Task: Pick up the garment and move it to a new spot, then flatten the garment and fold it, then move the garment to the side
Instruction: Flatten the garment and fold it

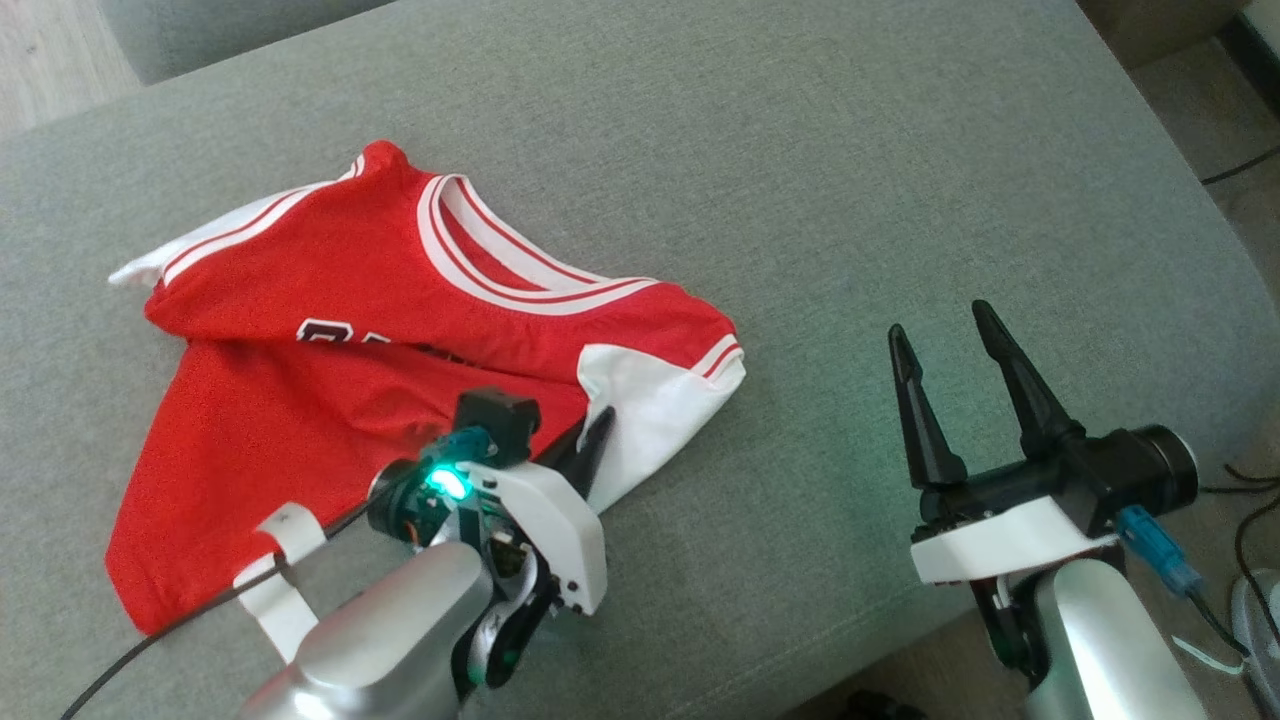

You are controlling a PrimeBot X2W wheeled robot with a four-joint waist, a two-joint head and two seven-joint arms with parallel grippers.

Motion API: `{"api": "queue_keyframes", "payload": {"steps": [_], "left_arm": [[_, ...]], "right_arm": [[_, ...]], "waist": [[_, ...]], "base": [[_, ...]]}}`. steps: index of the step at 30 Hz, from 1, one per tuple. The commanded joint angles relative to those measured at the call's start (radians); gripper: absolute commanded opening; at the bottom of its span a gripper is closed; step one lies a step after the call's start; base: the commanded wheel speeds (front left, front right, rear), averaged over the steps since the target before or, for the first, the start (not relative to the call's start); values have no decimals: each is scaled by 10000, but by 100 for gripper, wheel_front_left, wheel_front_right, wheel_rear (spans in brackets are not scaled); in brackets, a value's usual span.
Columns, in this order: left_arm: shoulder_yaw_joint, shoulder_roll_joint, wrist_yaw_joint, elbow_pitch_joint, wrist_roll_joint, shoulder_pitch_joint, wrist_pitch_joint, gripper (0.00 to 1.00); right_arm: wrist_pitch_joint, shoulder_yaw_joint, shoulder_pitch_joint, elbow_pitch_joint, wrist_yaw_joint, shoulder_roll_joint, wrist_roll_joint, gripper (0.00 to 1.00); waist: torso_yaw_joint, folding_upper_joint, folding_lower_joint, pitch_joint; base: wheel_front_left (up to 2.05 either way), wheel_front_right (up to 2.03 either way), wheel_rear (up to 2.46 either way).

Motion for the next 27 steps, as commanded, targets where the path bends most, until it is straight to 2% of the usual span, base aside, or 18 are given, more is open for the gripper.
{"api": "queue_keyframes", "payload": {"steps": [1,7,15,16,17,18,20,23,27], "left_arm": [[188,-8,-88,-301,77,-435,-47,0],[-120,-55,-126,-591,414,-487,-160,0],[-1236,-236,-332,-1646,1086,-337,132,0],[-1373,-295,-468,-1707,1088,-271,109,11],[-1522,-340,-611,-1716,1114,-212,80,47],[-1666,-378,-719,-1663,1149,-155,67,100],[-1935,-497,-1054,-1561,1179,-45,-61,100],[-1998,-676,-1292,-1421,1169,63,-436,100],[-1543,-716,-1033,-1352,1201,126,-1264,100]], "right_arm": [[-36,172,-291,-290,-7,41,24,100],[-36,191,-289,-283,-7,51,27,100],[-36,151,-249,-256,-7,63,85,100],[-36,151,-250,-248,-7,65,98,100],[-36,151,-244,-240,-7,67,109,100],[-36,148,-234,-225,-7,69,121,100],[-36,165,-219,-191,-7,72,138,100],[-36,130,-189,-153,-7,76,143,100],[-36,-47,-54,-158,-7,78,93,100]], "waist": [[14,0,0,-17],[-27,0,0,-58],[-186,0,0,-83],[-219,0,0,-89],[-248,0,0,-95],[-277,0,0,-106],[-332,0,0,-130],[-367,0,0,-213],[-238,0,0,-425]], "base": [[0,0,0],[0,0,0],[0,0,0],[0,0,0],[0,0,0],[0,0,0],[0,0,0],[0,0,0],[0,0,0]]}}
